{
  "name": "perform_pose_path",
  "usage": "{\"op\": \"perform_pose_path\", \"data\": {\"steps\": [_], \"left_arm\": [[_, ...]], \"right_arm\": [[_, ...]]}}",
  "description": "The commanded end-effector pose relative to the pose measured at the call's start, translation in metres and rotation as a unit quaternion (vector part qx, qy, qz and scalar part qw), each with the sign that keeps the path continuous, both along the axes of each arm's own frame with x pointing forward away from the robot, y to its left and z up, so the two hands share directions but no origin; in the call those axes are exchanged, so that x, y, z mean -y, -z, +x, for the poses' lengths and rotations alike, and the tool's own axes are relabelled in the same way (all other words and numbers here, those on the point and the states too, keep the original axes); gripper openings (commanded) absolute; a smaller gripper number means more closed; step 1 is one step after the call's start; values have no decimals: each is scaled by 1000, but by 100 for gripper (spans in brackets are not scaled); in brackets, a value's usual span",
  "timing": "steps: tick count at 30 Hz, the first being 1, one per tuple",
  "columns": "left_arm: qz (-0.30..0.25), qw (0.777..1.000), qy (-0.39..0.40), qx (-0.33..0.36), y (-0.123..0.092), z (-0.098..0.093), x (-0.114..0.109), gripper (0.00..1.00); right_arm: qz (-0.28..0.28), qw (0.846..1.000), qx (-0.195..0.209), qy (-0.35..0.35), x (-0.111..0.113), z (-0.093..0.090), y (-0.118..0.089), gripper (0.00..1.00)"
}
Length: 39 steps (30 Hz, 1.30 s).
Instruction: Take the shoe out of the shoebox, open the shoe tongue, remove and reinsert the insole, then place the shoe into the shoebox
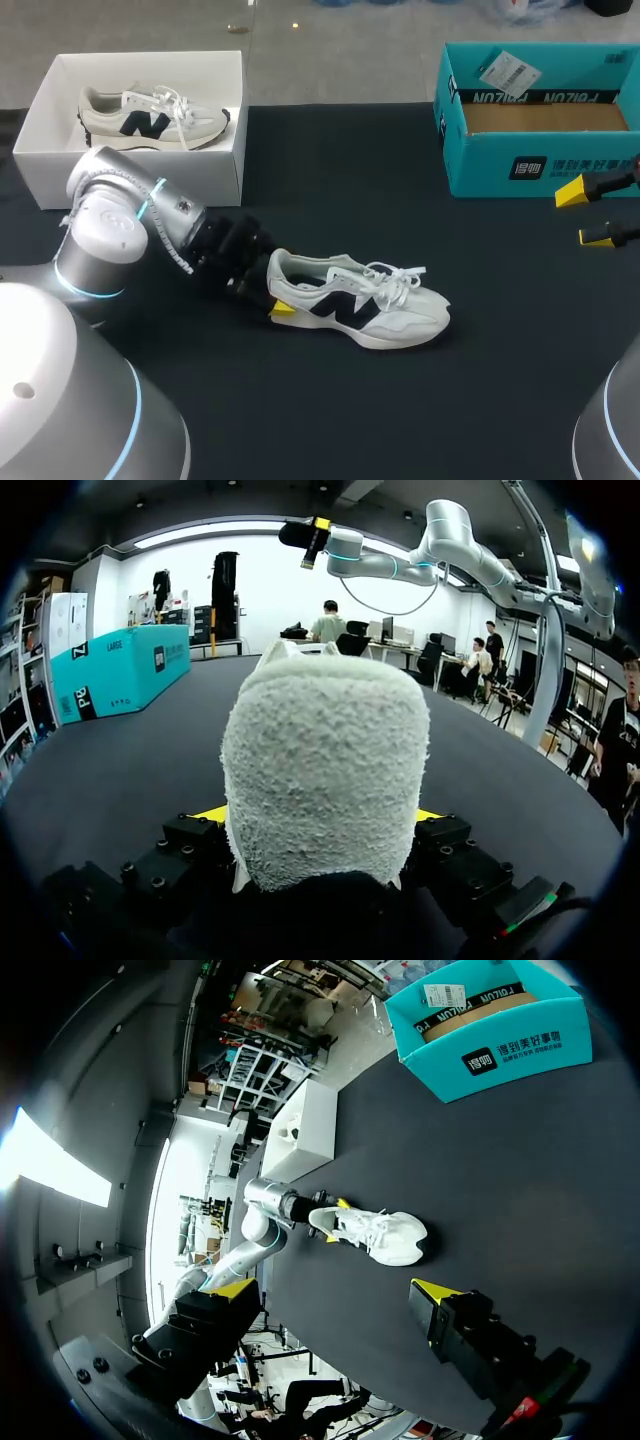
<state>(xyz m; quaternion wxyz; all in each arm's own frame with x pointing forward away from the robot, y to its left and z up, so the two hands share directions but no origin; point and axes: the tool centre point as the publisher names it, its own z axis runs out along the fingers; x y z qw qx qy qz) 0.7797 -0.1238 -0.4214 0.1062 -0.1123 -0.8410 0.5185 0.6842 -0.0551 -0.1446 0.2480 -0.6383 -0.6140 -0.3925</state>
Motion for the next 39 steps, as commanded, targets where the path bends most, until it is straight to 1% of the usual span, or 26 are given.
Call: {"op": "perform_pose_path", "data": {"steps": [1, 10, 17, 22, 27, 39], "left_arm": [[-1, 1000, -22, 11, 0, -3, 0, 0], [22, 995, -87, 39, -7, -11, -4, 0], [22, 993, -112, 41, -11, -16, -8, 0], [21, 989, -136, 45, -12, -16, -13, 0], [19, 990, -135, 37, -6, -17, -10, 0], [15, 992, -124, 18, 5, -12, -7, 0]], "right_arm": [[-1, 1000, 0, 1, 0, -1, 0, 100], [-1, 1000, 0, 1, 0, -1, 0, 100], [-1, 1000, 0, 1, 0, -1, 0, 100], [-1, 1000, 0, 1, 0, -1, 0, 100], [-1, 1000, 0, 1, 0, -1, 0, 100], [-1, 1000, 0, 1, 0, -1, 0, 100]]}}
